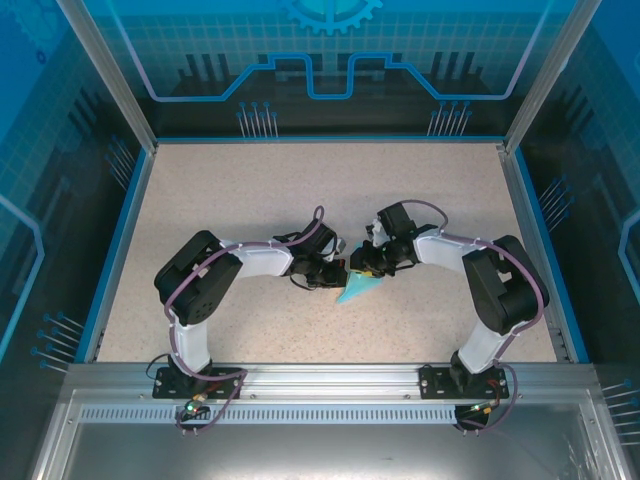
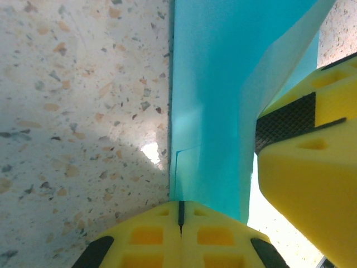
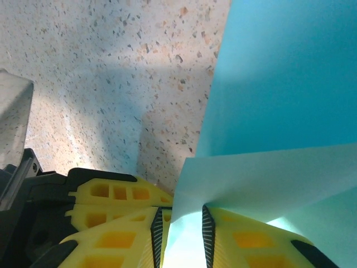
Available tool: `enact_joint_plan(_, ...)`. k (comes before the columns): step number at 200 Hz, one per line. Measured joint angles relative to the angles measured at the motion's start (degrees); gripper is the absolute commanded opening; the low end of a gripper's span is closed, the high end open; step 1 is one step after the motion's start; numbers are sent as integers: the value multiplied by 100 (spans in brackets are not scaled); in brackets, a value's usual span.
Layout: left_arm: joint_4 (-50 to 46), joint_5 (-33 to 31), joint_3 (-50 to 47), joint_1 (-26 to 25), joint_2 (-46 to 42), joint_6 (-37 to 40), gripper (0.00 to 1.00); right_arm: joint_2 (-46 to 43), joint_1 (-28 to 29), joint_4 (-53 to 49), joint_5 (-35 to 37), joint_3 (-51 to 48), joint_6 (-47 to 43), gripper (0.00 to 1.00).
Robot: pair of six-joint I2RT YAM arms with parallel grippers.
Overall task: Fold a paper plane with a square sheet of paper (pick it up from the middle)
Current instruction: Fourth fold the wing at the center of the table.
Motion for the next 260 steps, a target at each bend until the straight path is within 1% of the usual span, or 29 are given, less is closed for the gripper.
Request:
enact_joint_plan(51, 0, 2, 0, 0, 0, 11, 0, 26, -17, 151, -17, 22, 7, 28)
enact_joint_plan(121, -22, 4, 0, 0, -24, 11, 0, 297, -22, 310, -61, 57, 44, 28)
enact_joint_plan(237, -415, 35, 0, 0, -400, 44, 0, 566, -28, 415, -105, 96, 42, 28)
enact_joint_plan(260, -468, 13, 0, 0, -575, 42, 14, 568, -39, 426, -142, 96, 42, 28)
